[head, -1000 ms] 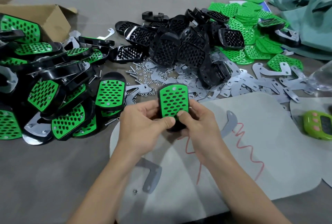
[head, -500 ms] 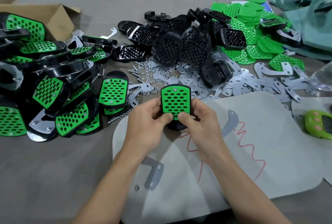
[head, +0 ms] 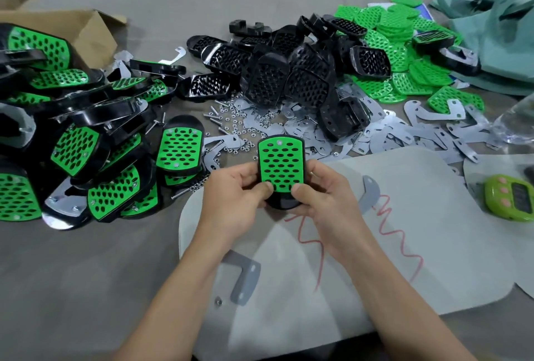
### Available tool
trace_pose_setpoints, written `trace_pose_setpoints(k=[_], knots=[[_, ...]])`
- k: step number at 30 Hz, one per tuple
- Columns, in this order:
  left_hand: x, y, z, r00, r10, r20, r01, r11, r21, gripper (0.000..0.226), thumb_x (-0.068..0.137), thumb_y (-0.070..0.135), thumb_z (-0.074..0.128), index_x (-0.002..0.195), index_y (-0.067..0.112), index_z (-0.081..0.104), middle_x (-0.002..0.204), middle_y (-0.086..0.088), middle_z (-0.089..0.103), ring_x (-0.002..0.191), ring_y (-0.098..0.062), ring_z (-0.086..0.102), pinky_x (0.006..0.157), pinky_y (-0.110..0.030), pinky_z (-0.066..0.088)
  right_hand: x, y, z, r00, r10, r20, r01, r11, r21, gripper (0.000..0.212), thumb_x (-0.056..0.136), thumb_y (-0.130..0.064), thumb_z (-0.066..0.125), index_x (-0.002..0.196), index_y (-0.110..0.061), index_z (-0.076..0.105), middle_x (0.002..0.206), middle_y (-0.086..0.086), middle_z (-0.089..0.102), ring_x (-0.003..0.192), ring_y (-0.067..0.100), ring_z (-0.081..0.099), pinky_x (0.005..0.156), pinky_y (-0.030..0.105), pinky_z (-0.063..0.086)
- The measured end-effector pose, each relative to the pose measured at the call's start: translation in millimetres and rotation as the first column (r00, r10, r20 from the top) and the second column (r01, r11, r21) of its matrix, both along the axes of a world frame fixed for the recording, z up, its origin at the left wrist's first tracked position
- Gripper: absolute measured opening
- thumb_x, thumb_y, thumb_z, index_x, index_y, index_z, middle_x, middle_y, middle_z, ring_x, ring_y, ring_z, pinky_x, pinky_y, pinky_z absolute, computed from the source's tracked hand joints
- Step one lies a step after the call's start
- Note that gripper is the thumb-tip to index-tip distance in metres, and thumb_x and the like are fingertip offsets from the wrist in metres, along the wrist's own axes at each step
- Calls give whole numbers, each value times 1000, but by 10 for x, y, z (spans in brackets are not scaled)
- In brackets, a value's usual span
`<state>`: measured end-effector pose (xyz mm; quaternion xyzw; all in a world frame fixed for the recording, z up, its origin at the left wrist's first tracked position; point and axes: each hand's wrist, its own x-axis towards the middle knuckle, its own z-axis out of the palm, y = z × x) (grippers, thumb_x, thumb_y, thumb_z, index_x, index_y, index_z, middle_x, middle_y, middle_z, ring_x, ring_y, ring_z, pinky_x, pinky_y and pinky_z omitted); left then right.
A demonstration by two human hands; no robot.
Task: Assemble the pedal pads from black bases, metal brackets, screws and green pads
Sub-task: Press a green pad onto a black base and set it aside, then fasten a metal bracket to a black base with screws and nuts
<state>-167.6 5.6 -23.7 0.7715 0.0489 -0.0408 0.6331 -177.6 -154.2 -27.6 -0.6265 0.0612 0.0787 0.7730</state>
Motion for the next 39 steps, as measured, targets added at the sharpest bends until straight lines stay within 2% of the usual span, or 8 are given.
trace_pose_setpoints(k=[6, 12, 16, 21, 26, 30, 36, 39], knots=[[-133, -108, 103, 938, 192, 289, -275, 919, 282, 37, 82, 19, 83, 115, 33, 74, 98, 19, 77, 88, 11, 70, 85, -13, 53, -138, 25, 164, 953, -136, 271, 246, 870, -428, 19, 87, -14, 60, 96, -28, 68, 85, -14, 74, 73, 11, 72, 63, 26, 58], [-94, -292, 257, 952, 263, -160, -301, 904, -304, 21, 93, -1, 63, 103, 10, 78, 92, -9, 79, 86, -22, 77, 70, -30, 62, -290, 58, 192, 805, 169, 568, 553, 130, -823, 22, 78, -15, 60, 96, -25, 67, 108, -10, 72, 81, 21, 65, 64, 34, 47], [-82, -42, 180, 910, 309, -275, -369, 907, -203, 33, 84, -12, 50, 96, 7, 74, 87, -8, 79, 84, -24, 77, 64, -31, 62, -387, -12, -78, 788, 260, 557, 527, 181, -830, 34, 74, -4, 61, 100, -19, 77, 122, -2, 73, 108, 26, 69, 85, 36, 52], [-136, 71, 170, 978, 207, 9, -193, 892, 408, 27, 73, 34, 59, 92, 41, 77, 84, 32, 72, 85, 10, 68, 86, -23, 55, -410, -134, -136, 825, 329, 459, 368, 305, -879, 47, 66, 8, 66, 102, -19, 80, 124, -5, 72, 116, 23, 66, 93, 37, 53], [-164, -13, 235, 1000, -14, 12, 4, 808, 589, 32, 79, 39, 69, 109, 50, 72, 99, 18, 75, 89, -7, 67, 84, -25, 49, -364, -381, 128, 942, 16, 334, 232, 689, -686, 50, 79, 3, 61, 97, -40, 77, 117, -32, 68, 110, -5, 65, 101, 10, 43], [-173, -10, 259, 999, -50, 9, 37, 842, 538, 46, 78, 37, 75, 121, 50, 67, 109, 18, 73, 94, -7, 67, 91, -26, 49, -240, -744, 226, 971, -101, 215, 235, 549, -802, 54, 82, 6, 59, 89, -46, 72, 102, -19, 73, 78, -1, 63, 73, -2, 41], [-188, -82, 198, 980, -191, -52, 185, 791, 583, 70, 72, 27, 80, 133, 52, 58, 118, 22, 67, 105, -6, 59, 90, -26, 48, -249, -934, 235, 994, 99, 37, -15, 480, -877, 31, 69, -8, 87, 89, -29, 78, 106, -17, 66, 98, -37, 42, 73, -13, 27], [-243, -153, 144, 994, -109, 0, 88, 803, 589, 74, 72, 30, 80, 135, 52, 50, 122, 28, 66, 106, -8, 59, 87, -27, 46, -262, -889, 197, 993, 117, 21, -32, 428, -903, 37, 57, -23, 96, 85, -31, 74, 118, -14, 65, 120, -16, 47, 85, -9, 26]])
